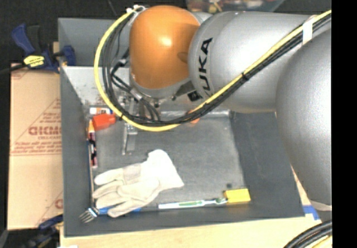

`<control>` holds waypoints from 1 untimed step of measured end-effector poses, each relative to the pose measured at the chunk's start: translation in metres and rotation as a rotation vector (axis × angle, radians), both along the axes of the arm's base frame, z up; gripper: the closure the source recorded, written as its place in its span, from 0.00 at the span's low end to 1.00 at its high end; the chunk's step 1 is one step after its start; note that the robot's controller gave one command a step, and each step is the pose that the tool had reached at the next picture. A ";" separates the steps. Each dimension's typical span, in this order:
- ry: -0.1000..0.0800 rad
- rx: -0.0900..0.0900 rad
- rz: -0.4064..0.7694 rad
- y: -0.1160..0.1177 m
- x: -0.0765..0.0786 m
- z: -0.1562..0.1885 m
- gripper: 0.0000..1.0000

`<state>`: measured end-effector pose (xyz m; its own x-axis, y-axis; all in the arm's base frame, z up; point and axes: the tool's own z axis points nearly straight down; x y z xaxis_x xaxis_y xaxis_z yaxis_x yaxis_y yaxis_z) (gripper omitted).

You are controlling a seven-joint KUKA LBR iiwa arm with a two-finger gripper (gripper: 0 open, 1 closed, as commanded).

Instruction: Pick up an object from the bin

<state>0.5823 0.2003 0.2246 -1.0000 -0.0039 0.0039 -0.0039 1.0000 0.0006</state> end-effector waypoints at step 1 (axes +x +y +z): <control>-0.005 0.000 -0.004 -0.001 0.001 0.003 0.00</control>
Offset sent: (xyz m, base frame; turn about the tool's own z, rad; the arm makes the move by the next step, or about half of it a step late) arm -0.0625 -0.0085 -0.0530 0.0396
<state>0.5831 0.1988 0.2277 -1.0000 0.0003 -0.0010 0.0003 1.0000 0.0010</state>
